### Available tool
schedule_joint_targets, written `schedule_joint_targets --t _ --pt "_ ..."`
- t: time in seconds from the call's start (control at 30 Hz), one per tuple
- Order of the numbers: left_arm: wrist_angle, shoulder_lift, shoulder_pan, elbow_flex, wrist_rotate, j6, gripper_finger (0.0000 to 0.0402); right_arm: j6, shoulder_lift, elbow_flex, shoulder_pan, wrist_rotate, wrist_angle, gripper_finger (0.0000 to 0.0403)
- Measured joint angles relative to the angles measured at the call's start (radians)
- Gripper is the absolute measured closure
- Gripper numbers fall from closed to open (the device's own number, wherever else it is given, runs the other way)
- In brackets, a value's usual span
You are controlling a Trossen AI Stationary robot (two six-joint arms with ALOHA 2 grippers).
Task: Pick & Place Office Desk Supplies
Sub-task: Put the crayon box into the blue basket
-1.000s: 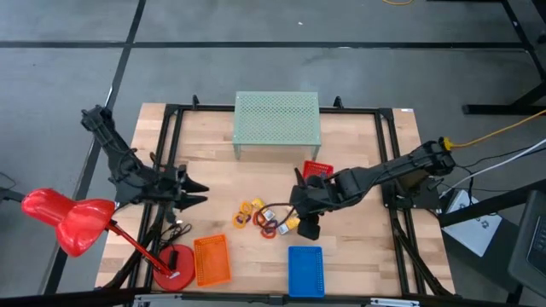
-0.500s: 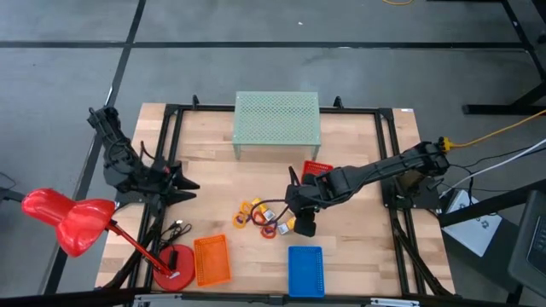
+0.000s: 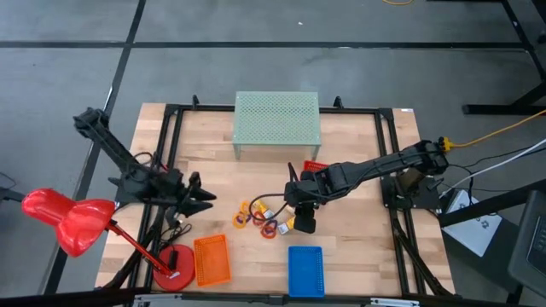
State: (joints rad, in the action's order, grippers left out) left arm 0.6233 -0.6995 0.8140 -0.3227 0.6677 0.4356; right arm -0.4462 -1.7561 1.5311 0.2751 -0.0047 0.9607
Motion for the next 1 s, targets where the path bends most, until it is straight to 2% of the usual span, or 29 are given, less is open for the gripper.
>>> schedule_joint_targets --t 0.13,0.2,0.3,0.5,0.6,0.67,0.77,0.93,1.0 --pt "-0.543 -0.039 -0.116 -0.214 -0.117 0.082 0.0269 0.01 0.0 0.0 -0.01 -0.012 0.0 0.0261" --pt "-0.715 -0.067 -0.194 -0.275 -0.201 0.095 0.0269 0.009 0.0 0.0 -0.016 -0.012 -0.001 0.0261" --pt "-0.755 -0.077 -0.329 -0.276 -0.372 0.04 0.0269 0.004 0.0 0.0 -0.019 0.005 -0.001 0.0261" --pt "-0.631 -0.075 -0.637 -0.217 -0.779 -0.029 0.027 -0.04 0.0 0.0 -0.019 0.102 -0.003 0.0261" --pt "-0.587 -0.022 -0.742 -0.198 -0.915 -0.016 0.027 -0.072 0.0 0.0 -0.016 0.108 0.012 0.0261" --pt "-0.611 0.038 -0.774 -0.192 -0.946 -0.016 0.027 -0.096 0.0 0.0 -0.009 0.133 0.016 0.0261" --pt "-0.645 0.162 -0.797 -0.194 -0.931 -0.036 0.027 -0.118 0.0 0.0 -0.003 0.144 0.017 0.0261" --pt "-0.884 0.405 -0.817 -0.193 -0.773 -0.034 0.027 -0.108 0.0 0.0 -0.003 0.143 0.011 0.0261" --pt "-0.922 0.484 -0.81 -0.195 -0.702 -0.026 0.027 -0.053 -0.002 0.0 -0.003 0.12 -0.008 0.0261"
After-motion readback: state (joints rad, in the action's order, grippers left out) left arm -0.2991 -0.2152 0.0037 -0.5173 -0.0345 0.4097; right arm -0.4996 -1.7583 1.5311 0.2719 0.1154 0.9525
